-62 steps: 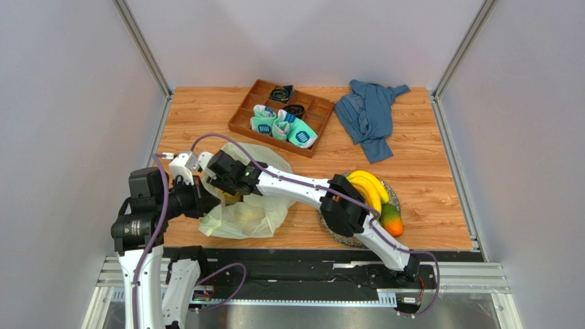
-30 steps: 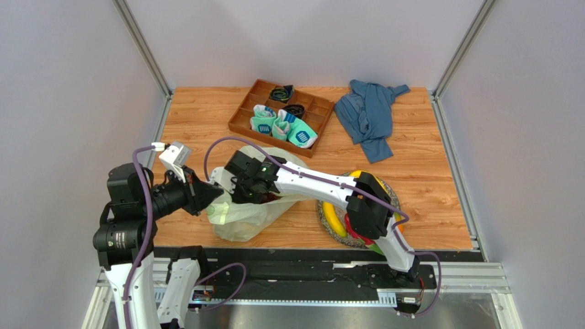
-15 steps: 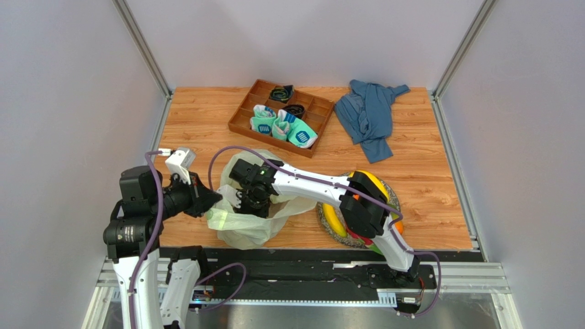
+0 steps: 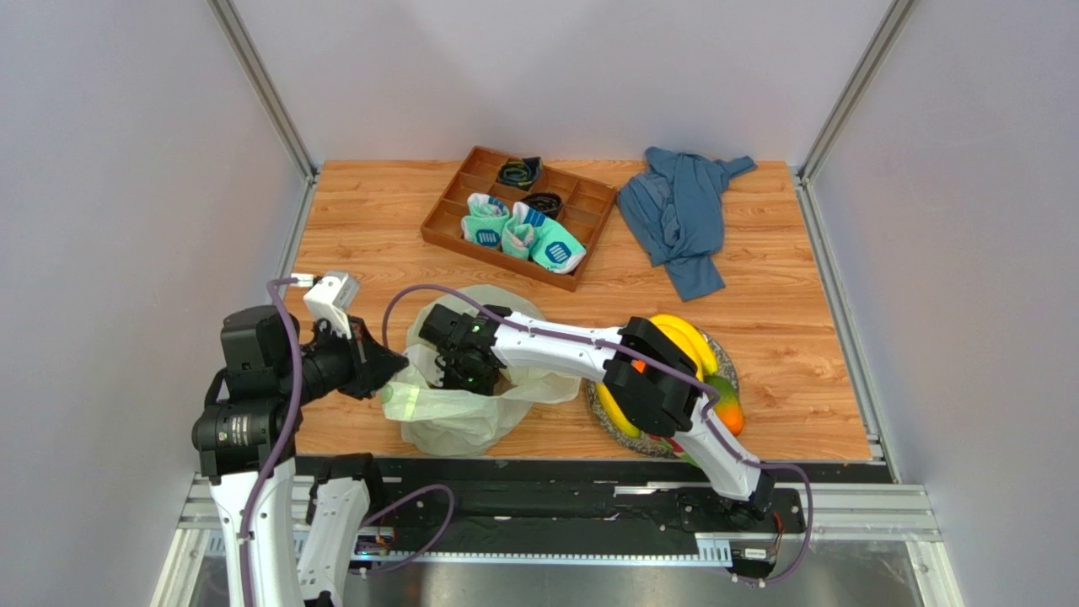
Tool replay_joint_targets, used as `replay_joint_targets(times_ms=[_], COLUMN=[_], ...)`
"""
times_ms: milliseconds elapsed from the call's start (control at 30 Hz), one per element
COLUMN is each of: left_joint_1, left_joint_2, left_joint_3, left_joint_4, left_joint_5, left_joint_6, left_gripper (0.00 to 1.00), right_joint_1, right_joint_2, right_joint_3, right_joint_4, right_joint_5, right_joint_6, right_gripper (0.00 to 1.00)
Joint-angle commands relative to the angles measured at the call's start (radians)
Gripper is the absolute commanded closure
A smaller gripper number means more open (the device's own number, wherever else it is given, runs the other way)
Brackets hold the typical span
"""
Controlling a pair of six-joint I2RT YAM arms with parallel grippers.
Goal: Take the fake fruits out of the plastic bag
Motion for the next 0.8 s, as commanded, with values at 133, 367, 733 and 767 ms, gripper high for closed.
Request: replay_joint_targets(times_ms=[133, 367, 733, 767], left_joint_1=[0.010, 0.010, 0.009, 0.010], left_joint_2=[0.010, 0.043, 0.160, 0.178], left_joint_3=[-0.025, -0.037, -0.049, -0.046], left_joint_4=[0.079, 0.151, 0.274, 0.280], left_joint_5=[0.010, 0.008, 0.005, 0.004], left_joint_6=[-0.013, -0.024, -0.068, -0.068], left_gripper=[1.00, 1.00, 1.00, 1.00], right_joint_1=[-0.031, -0.110, -0.239, -0.256], right_joint_2=[-0.057, -0.208, -0.389, -0.431], right_joint_3=[0.056, 0.235, 0.230, 0.201], right_joint_4=[-0.027, -0.209, -0.264, -0.260], right_joint_5=[0.081, -0.217, -0.488, -0.487], right_joint_6=[-0.040, -0.035, 0.020, 0.026], right_gripper=[0.67, 0.70, 0.70, 0.71])
